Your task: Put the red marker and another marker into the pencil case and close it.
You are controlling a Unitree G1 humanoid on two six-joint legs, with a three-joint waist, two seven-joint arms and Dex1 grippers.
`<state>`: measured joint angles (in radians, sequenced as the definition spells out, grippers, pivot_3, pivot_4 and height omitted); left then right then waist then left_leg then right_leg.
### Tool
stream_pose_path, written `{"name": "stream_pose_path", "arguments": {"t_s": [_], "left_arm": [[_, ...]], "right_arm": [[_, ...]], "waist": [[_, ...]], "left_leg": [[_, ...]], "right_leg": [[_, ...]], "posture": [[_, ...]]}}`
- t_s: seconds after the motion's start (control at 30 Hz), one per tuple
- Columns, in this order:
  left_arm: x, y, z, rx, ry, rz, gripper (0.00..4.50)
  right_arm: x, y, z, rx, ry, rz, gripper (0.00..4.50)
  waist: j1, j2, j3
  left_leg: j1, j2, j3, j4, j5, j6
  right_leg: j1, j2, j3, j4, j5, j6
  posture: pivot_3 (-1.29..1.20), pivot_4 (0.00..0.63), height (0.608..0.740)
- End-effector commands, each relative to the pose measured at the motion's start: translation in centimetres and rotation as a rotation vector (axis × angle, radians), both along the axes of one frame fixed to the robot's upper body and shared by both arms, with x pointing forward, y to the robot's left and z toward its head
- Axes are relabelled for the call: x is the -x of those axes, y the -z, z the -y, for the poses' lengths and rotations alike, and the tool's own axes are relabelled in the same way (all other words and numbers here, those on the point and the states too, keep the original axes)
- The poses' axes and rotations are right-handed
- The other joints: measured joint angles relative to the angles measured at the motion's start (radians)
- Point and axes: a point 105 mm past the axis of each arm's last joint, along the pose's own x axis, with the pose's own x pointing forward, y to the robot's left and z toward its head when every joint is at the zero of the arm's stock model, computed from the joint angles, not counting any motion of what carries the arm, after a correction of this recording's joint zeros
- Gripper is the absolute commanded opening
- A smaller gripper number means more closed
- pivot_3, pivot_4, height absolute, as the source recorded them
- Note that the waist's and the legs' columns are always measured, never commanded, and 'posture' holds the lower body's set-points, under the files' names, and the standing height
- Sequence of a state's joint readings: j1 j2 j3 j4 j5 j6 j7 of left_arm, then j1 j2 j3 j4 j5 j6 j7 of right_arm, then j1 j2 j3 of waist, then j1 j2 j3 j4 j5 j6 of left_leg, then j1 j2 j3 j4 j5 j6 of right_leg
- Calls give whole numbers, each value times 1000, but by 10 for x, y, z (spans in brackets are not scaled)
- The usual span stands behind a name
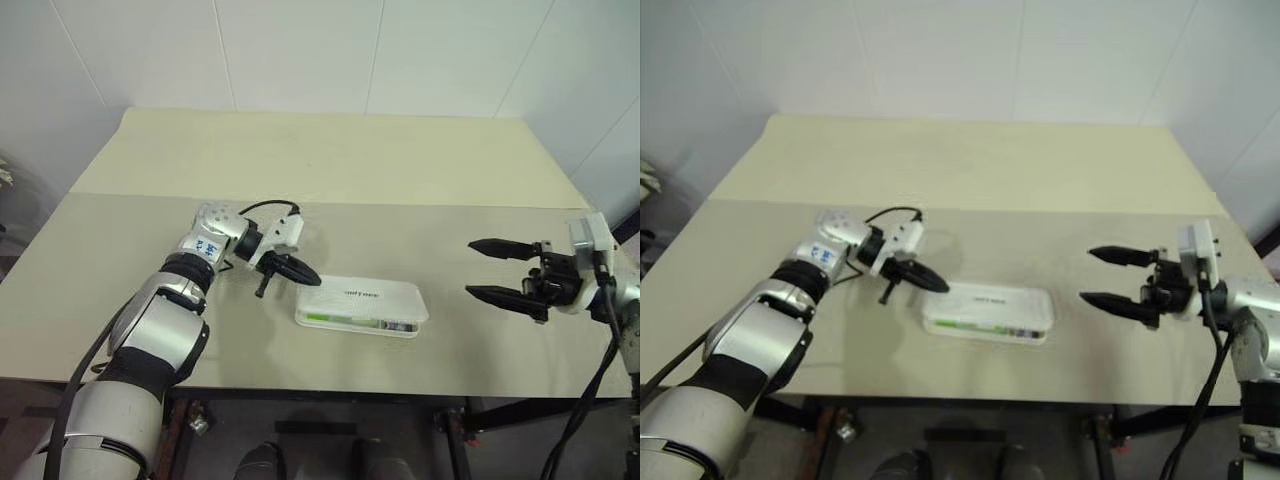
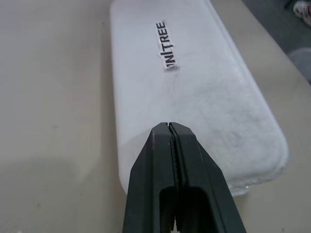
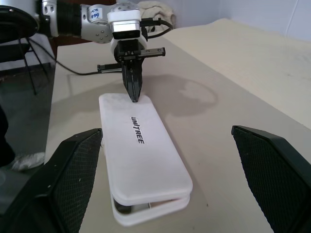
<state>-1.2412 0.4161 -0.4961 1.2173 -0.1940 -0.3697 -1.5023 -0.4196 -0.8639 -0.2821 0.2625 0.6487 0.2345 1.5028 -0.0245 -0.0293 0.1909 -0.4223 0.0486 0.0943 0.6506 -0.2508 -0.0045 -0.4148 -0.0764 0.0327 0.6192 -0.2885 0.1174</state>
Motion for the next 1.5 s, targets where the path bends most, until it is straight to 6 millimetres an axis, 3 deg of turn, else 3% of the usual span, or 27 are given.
{"name": "stream_pose_path", "arguments": {"t_s": [0.03,0.43,0.73,0.8,0.97,1.07,1.2,1.47,1.5], "left_arm": [[15,7,-2,-85,145,-11,15],[20,31,-1,-228,246,68,15],[13,29,5,-241,223,137,15],[12,25,7,-206,212,126,15],[9,-14,21,95,144,71,15],[6,-40,17,266,108,77,15],[6,-57,3,410,69,66,15],[22,-53,-37,537,23,-16,15],[25,-52,-41,535,21,-25,189]], "right_arm": [[5,-20,13,1,-19,75,4500],[4,-18,12,21,-30,61,4500],[2,-17,11,26,-31,63,4500],[2,-18,11,26,-33,63,4500],[6,-18,9,21,-56,61,4500],[7,-18,9,19,-55,60,4500],[6,-19,11,21,-45,61,4500],[0,-22,11,28,-48,64,4500],[0,-22,11,28,-49,64,4500]], "waist": [[0,0,0],[-1,0,0],[-1,2,-1],[-1,2,-1],[-1,2,-1],[-1,1,-1],[-4,1,-1],[-5,2,0],[-4,2,0]], "left_leg": [[0,0,0,0,0,0],[1,0,0,3,0,0],[2,0,-1,5,0,0],[2,0,-1,6,0,1],[0,0,-1,8,0,2],[-1,0,-1,8,-1,2],[-1,0,-1,6,-1,1],[1,1,0,6,0,1],[0,1,-1,6,0,1]], "right_leg": [[0,0,0,0,0,0],[1,-1,0,1,0,0],[3,-1,0,2,0,0],[3,-1,0,2,0,0],[3,-1,0,3,1,1],[2,-1,0,3,1,2],[1,0,0,3,1,2],[1,0,1,5,1,1],[1,0,1,6,1,1]], "posture": [[0,150,740],[0,150,740],[0,150,740],[0,150,740],[0,150,740],[0,150,740],[0,150,740],[0,150,740],[0,150,740]]}}
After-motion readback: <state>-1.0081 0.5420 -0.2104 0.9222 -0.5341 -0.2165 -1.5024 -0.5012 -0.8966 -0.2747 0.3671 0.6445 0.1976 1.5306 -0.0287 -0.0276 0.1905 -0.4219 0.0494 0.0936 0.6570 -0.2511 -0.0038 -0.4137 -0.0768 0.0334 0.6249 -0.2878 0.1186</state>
